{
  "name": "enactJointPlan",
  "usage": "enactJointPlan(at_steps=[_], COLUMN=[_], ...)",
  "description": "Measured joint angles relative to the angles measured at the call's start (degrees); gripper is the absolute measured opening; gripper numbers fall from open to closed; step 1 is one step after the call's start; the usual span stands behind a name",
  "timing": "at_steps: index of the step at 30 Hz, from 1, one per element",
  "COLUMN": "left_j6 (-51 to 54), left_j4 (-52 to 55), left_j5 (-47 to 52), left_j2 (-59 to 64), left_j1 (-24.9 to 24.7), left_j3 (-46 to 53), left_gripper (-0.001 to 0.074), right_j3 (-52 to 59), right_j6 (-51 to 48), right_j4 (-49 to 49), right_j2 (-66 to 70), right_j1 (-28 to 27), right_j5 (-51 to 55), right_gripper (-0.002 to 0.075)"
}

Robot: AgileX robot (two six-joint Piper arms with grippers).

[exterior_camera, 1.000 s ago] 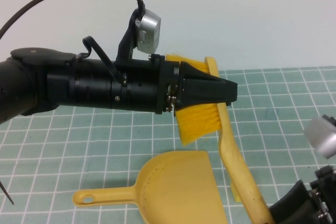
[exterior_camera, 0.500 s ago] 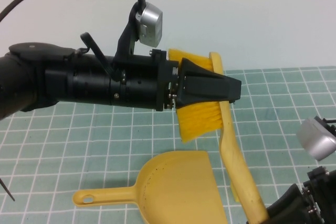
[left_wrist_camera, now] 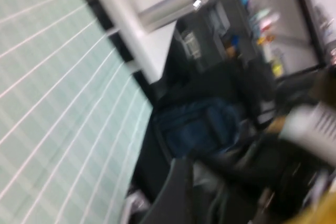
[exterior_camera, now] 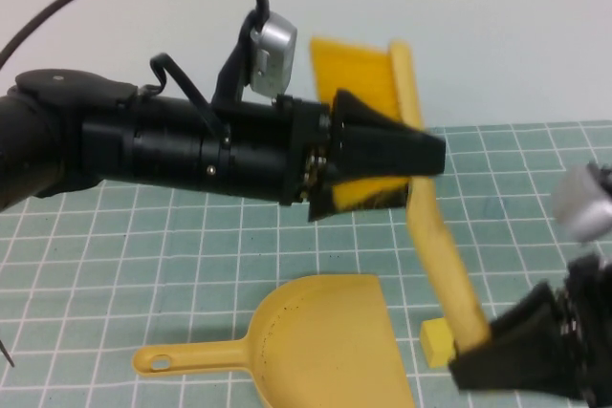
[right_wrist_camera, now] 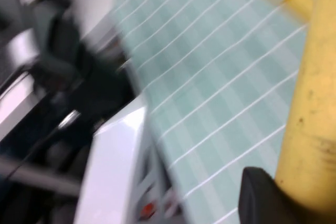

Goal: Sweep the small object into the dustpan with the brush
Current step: Pick up the dustpan from the table

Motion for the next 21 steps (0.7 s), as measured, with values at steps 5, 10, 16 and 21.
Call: enactJointPlan(at_steps=[5, 10, 16, 21], left_j6=[-0.4, -4.1, -13.5, -14.3], left_j4=[10.7, 29.3, 61.5, 76.2], left_j5=[0.0, 0.0, 0.5, 0.5], left_j2=[0.0, 0.0, 0.0, 0.0], left_j1=[0.0, -0.1, -0.1, -0.1], left_j3=[0.0, 0.0, 0.0, -0.1], left_gripper=[0.0691, 0.0692, 0.0692, 0.0692], right_j3=[-3.8, -5.9, -6.0, -4.5], right_j6=[8.6, 29.9, 42.1, 38.9], right_j4=[-6.5, -29.0, -40.7, -35.1], right_j2=[-0.5, -0.5, 1.2, 2.2], right_j1=[-2.5, -3.6, -3.5, -3.5], right_j5=[-8.3, -12.6, -3.6, -2.0], right_gripper=[0.0174, 0.0174, 0.0174, 0.0173])
